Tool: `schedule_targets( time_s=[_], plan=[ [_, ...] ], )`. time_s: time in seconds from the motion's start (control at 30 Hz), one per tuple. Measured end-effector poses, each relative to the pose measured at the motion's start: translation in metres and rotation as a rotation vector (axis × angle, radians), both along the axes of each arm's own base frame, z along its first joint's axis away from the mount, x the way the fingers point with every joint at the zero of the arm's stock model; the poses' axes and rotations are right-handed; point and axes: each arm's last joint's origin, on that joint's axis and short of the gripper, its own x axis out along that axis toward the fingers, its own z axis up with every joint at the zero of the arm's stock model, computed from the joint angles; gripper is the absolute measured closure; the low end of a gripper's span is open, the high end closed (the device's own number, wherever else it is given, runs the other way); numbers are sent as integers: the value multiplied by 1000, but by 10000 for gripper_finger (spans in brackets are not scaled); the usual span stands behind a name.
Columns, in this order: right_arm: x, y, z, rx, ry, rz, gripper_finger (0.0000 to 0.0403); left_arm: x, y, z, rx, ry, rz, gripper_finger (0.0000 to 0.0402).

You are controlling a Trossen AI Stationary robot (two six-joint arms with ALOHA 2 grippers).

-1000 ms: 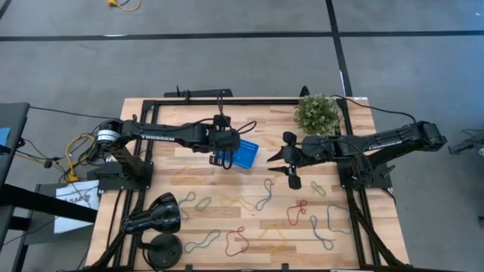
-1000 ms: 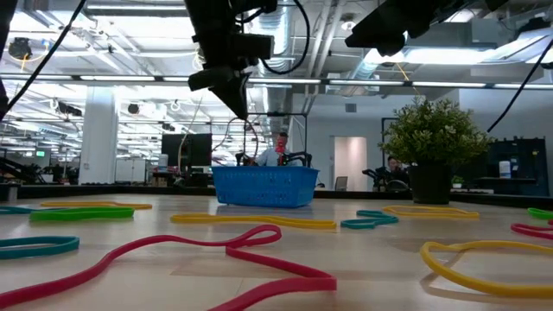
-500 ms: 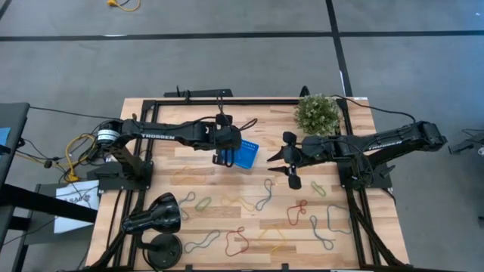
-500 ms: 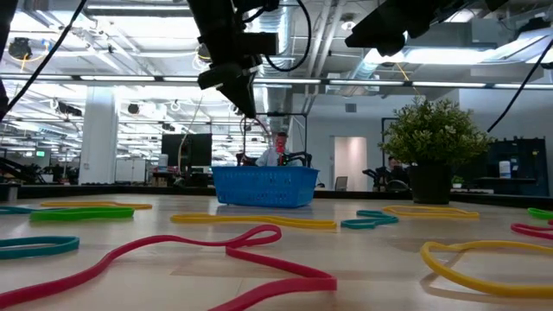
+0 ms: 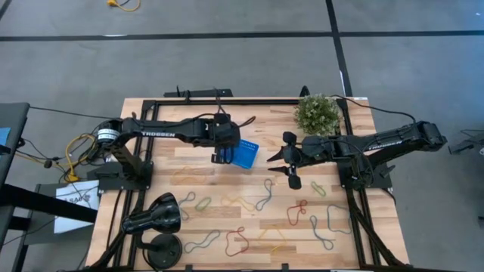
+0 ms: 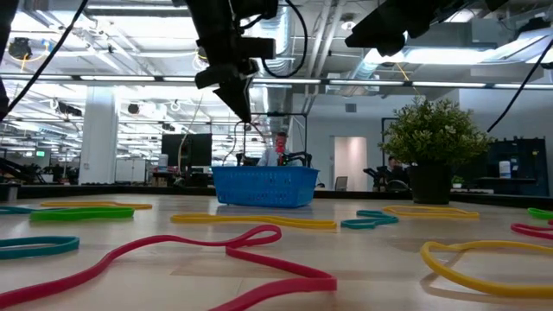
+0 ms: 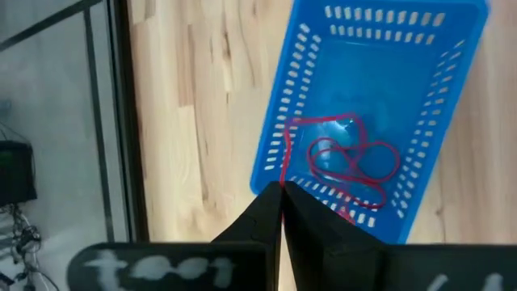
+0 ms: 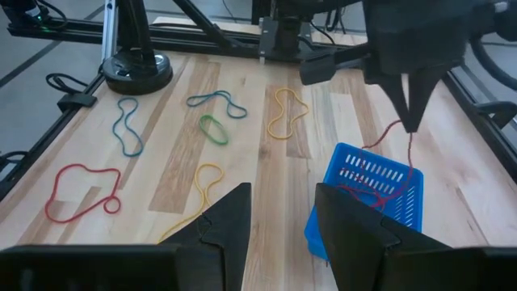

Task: Pick and place items into bin
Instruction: Put the red rubber band into the blue bin

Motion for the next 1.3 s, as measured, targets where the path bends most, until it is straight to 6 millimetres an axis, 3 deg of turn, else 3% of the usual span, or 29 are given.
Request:
schedule_targets(
  time_s=[0.27,0.7,0.93,1.1,1.3],
  plan=[
    [0,0,0,0,0,0,269,-1,5,0,-26,-2,-4,391],
    [0,0,0,0,0,0,268,0,5,0,-24,-11,-3,299],
    [0,0,0,-5,-1,-10,270,0,-2,1,-46,15,-73,299],
    [0,-1,-1,-13,0,-25,265,-2,-17,23,-44,73,-128,323],
    [1,7,3,-8,-37,6,255,-11,-36,84,66,85,-80,352]
  ],
)
